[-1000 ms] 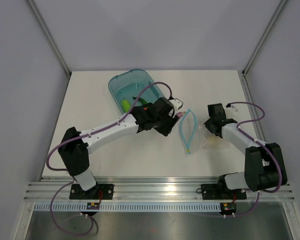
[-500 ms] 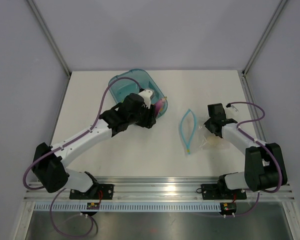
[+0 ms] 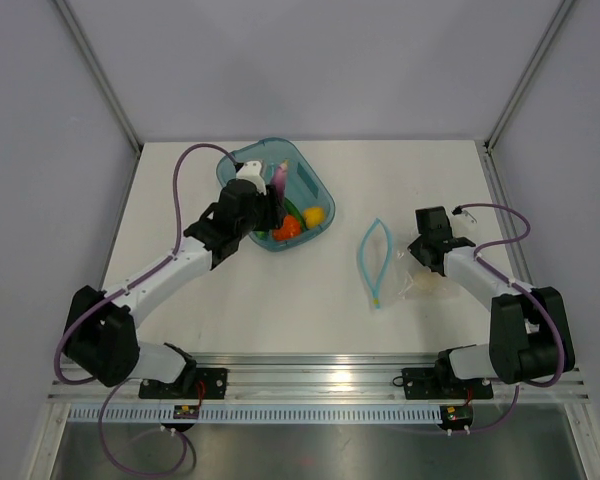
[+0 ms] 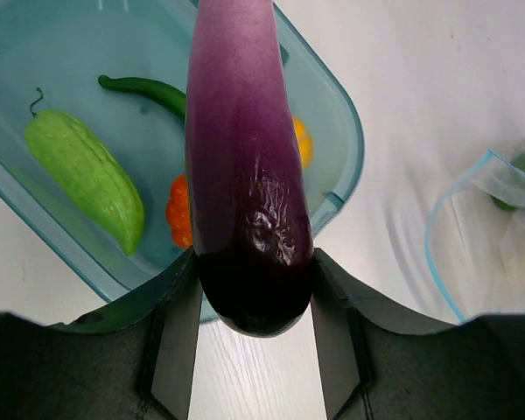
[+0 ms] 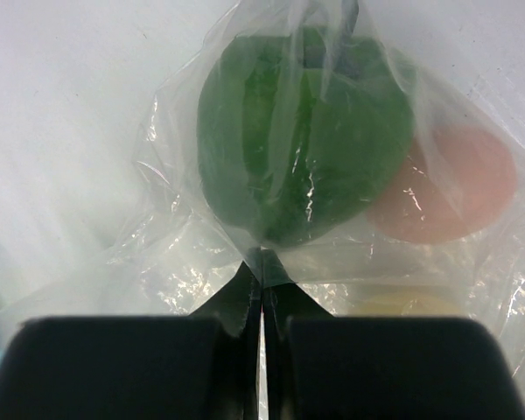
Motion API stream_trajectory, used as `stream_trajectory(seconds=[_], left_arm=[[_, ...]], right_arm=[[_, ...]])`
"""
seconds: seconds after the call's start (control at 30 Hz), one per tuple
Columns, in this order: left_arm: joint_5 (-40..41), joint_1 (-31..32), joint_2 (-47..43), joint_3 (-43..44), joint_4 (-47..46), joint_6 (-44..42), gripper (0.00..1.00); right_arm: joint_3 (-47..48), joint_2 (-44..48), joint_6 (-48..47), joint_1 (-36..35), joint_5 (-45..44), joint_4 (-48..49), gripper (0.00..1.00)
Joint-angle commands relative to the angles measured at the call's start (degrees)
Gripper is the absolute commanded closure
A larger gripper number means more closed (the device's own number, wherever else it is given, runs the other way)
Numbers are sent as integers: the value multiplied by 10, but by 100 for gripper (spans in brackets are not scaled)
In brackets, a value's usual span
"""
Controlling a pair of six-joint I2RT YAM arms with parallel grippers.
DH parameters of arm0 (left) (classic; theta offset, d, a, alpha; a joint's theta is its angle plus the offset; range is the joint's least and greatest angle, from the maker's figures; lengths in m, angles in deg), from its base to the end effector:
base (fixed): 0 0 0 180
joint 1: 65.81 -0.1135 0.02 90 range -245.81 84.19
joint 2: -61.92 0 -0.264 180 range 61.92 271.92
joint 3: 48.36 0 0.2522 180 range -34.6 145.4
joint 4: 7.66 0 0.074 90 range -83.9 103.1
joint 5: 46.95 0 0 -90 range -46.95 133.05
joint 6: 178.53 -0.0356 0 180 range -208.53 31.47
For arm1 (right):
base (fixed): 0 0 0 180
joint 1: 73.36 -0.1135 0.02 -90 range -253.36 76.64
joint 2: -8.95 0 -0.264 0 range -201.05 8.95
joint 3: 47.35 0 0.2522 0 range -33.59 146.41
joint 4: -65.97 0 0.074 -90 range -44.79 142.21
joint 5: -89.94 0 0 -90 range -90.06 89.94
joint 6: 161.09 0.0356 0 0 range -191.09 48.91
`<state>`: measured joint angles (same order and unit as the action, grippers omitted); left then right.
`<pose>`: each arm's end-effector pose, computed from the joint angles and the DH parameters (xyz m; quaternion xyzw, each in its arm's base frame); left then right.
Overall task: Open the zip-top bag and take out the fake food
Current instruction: Place the fake vegetable in the bin.
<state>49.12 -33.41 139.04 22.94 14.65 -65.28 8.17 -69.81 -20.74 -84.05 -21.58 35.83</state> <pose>0.2625 -0.1621 0.2937 0.0412 0.8560 -0.1995 0.4752 0.2620 0.0362 0.1869 0.3716 0.8575 0.0041 0.3559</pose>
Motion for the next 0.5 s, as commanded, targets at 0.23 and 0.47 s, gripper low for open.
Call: stream_trajectory(seconds=[0.23,0.47], left_arm=[[31,-30,97,0,-94,14,69],[4,-41,117,10,-87,31,46]], right_arm=[[0,19,0,4,-8,12,100],[-4,32,-2,4,-9,12,100]])
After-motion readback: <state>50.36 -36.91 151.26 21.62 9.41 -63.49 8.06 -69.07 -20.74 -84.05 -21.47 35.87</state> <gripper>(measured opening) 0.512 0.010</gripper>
